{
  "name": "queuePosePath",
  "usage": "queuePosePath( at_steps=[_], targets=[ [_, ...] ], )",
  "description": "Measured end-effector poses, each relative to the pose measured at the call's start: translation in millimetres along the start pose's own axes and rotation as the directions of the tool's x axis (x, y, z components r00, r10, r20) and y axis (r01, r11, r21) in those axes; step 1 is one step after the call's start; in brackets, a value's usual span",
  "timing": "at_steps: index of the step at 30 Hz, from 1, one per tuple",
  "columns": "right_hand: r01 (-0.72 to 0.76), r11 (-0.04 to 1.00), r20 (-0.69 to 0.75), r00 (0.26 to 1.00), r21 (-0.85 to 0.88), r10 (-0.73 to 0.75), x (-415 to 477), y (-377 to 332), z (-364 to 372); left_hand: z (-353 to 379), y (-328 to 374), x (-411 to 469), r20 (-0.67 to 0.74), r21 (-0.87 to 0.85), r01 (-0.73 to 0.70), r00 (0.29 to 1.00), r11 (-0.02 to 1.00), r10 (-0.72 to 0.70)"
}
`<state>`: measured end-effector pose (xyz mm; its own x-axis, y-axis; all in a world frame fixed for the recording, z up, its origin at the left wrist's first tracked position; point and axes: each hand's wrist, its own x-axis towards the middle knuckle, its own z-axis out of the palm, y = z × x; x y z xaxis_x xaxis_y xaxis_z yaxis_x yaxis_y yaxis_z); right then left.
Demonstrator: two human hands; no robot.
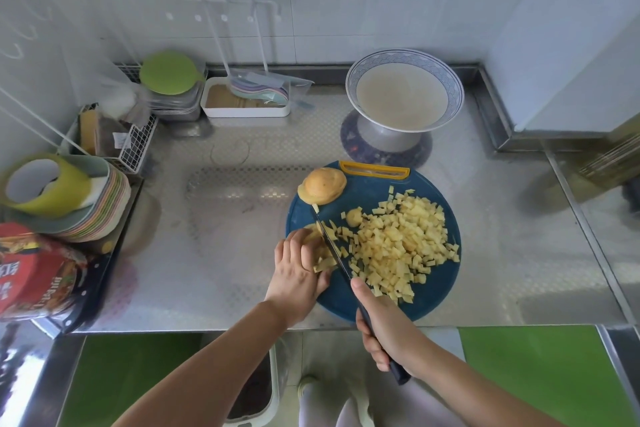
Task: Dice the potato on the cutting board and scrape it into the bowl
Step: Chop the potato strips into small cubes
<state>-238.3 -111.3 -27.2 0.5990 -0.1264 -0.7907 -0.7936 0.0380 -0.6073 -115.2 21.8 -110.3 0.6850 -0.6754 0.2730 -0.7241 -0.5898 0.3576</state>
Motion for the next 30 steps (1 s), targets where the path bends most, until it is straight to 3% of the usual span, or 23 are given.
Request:
queuePosePath(
  at_steps=[14, 24, 30],
  targets=[
    [-0.194, 0.981, 0.121, 0.974, 0.010, 0.191, -2, -36, -22, 5, -1, 1, -0.044, -0.015, 0.002, 0.999, 1.000, -0.002],
    [-0.204, 0.979, 0.096, 0.974, -0.013, 0.204, 2, -39, -21, 4, 0, 2, -0.054, -0.005, 0.007, 0.999, 1.000, -0.007],
    [-0.159, 0.987, -0.007, 0.987, -0.039, 0.159, 18, -26, -8, 6, 0, 2, -0.064, -0.036, 0.003, 0.998, 0.999, -0.006]
  ],
)
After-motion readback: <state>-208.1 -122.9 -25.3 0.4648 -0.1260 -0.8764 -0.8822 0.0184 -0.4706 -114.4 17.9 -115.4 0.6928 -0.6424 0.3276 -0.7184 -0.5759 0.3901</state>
